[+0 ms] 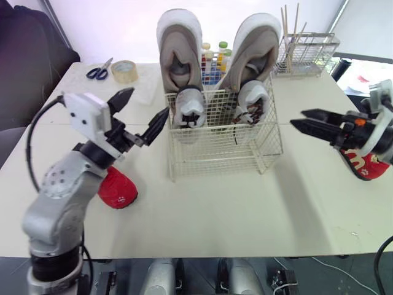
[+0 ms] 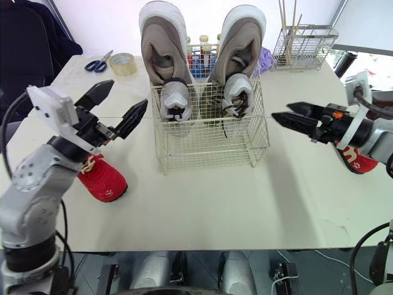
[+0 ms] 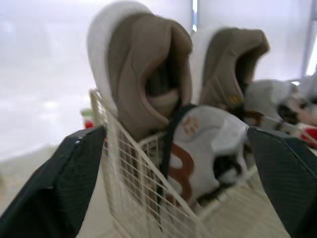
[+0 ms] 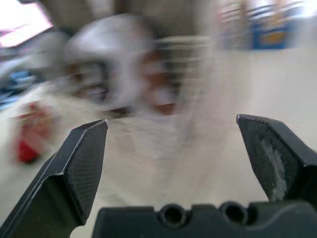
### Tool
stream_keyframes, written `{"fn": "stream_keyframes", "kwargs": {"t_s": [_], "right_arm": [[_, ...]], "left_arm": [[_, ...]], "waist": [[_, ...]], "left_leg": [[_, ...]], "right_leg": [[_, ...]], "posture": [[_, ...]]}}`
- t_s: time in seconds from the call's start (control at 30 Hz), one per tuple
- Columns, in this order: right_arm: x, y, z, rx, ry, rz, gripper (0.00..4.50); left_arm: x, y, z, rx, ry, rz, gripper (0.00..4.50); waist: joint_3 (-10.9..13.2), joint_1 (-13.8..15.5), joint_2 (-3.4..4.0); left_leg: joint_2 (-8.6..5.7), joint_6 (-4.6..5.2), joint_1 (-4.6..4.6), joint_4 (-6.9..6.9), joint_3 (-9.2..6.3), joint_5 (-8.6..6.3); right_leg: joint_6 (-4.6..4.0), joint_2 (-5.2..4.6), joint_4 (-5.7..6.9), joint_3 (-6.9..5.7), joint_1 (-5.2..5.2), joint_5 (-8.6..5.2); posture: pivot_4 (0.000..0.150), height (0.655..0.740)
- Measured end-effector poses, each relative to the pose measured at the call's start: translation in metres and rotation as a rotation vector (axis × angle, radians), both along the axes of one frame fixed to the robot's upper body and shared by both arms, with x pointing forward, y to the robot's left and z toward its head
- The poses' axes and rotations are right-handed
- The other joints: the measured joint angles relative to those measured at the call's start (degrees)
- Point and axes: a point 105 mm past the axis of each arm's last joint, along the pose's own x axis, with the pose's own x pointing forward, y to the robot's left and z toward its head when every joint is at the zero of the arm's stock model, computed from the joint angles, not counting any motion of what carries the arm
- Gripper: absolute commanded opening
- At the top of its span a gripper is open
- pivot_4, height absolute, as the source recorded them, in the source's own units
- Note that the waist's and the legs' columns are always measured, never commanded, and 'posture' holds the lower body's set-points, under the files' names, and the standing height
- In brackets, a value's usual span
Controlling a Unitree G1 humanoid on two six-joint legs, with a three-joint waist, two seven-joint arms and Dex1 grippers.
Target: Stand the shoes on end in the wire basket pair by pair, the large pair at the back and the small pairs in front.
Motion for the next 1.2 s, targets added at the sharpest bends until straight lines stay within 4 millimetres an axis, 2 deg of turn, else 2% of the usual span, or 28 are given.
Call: {"fn": "stream_keyframes", "kwargs": {"t_s": [0.13,0.2,0.27,0.3,0.37,0.47,0.57,0.67,0.8,0.87,1.03,1.2], "right_arm": [[0.008,-0.033,-0.001,-0.084,-0.073,-0.175,4.50],[0.008,-0.055,-0.008,-0.168,-0.112,-0.300,4.50],[0.000,-0.096,-0.025,-0.236,-0.143,-0.529,4.50],[-0.010,-0.117,-0.040,-0.254,-0.131,-0.653,4.50],[-0.028,-0.138,-0.071,-0.263,-0.067,-0.786,4.50],[-0.045,-0.146,-0.089,-0.278,-0.017,-0.845,4.50],[-0.057,-0.149,-0.092,-0.292,-0.019,-0.879,4.50],[-0.067,-0.158,-0.100,-0.282,0.000,-0.940,4.50],[-0.073,-0.167,-0.123,-0.240,0.084,-0.967,4.50],[-0.072,-0.168,-0.132,-0.215,0.115,-0.957,4.50],[-0.045,-0.166,-0.159,-0.175,0.141,-0.937,4.50],[-0.022,-0.158,-0.171,-0.116,0.142,-0.916,4.50]], "left_arm": [[-0.034,-0.032,-0.006,0.054,0.100,-0.294,4.48],[-0.045,-0.045,-0.012,0.043,0.126,-0.372,4.48],[-0.055,-0.059,-0.030,0.005,0.198,-0.435,4.48],[-0.058,-0.066,-0.040,-0.020,0.240,-0.454,4.48],[-0.063,-0.077,-0.047,-0.055,0.275,-0.479,4.48],[-0.073,-0.091,-0.047,-0.099,0.280,-0.509,4.48],[-0.083,-0.101,-0.058,-0.101,0.334,-0.536,4.48],[-0.089,-0.104,-0.069,-0.097,0.380,-0.542,4.48],[-0.092,-0.107,-0.077,-0.092,0.413,-0.541,4.48],[-0.092,-0.107,-0.077,-0.090,0.411,-0.542,4.48],[-0.089,-0.109,-0.081,-0.089,0.420,-0.549,4.48],[-0.084,-0.109,-0.091,-0.083,0.438,-0.518,4.48]], "waist": [[0.0,0.1,0.02],[0.0,0.3,0.02],[0.0,0.4,0.02],[0.0,0.5,0.03],[0.0,0.1,0.07],[-0.1,-0.5,0.49],[-0.1,-1.4,0.64],[-0.1,-1.4,0.65],[-0.2,-1.3,0.66],[-0.2,-1.4,0.68],[-0.2,-1.8,0.80],[-0.2,-1.5,0.86]], "left_leg": [[-0.02,-0.01,0.00,-0.03,0.01,0.00],[-0.02,-0.03,0.02,-0.04,-0.03,0.01],[-0.03,-0.03,0.03,-0.04,-0.03,0.01],[-0.06,-0.04,0.01,-0.04,-0.03,0.01],[-0.04,-0.08,0.04,-0.04,0.01,0.04],[-0.03,-0.11,0.25,-0.12,0.09,0.05],[-0.01,-0.16,0.47,-0.27,0.09,0.06],[-0.01,-0.17,0.52,-0.31,0.09,0.06],[-0.04,-0.15,0.53,-0.31,0.08,0.06],[-0.02,-0.14,0.55,-0.31,0.08,0.05],[-0.02,-0.13,0.73,-0.42,0.09,0.05],[-0.04,-0.13,0.74,-0.43,0.10,0.05]], "right_leg": [[0.08,0.00,-0.11,0.02,0.05,0.04],[0.11,0.02,-0.19,0.00,0.12,0.05],[0.20,0.04,-0.30,-0.04,0.24,0.11],[0.26,0.04,-0.34,-0.03,0.23,0.14],[0.29,0.08,-0.35,0.02,0.24,0.16],[0.30,0.12,-0.35,0.16,0.33,0.16],[0.29,0.17,-0.35,0.19,0.45,0.15],[0.28,0.19,-0.38,0.21,0.49,0.14],[0.27,0.16,-0.43,0.21,0.54,0.14],[0.26,0.17,-0.44,0.21,0.55,0.13],[0.23,0.18,-0.48,0.22,0.67,0.12],[0.24,0.15,-0.49,0.22,0.71,0.12]], "posture": [[0.150,0.7400],[0.150,0.7400],[0.150,0.7400],[0.150,0.7400],[0.150,0.7400],[0.150,0.7400],[0.150,0.7400],[0.150,0.7400],[0.150,0.7400],[0.150,0.7400],[0.150,0.7400],[0.150,0.7400]]}}
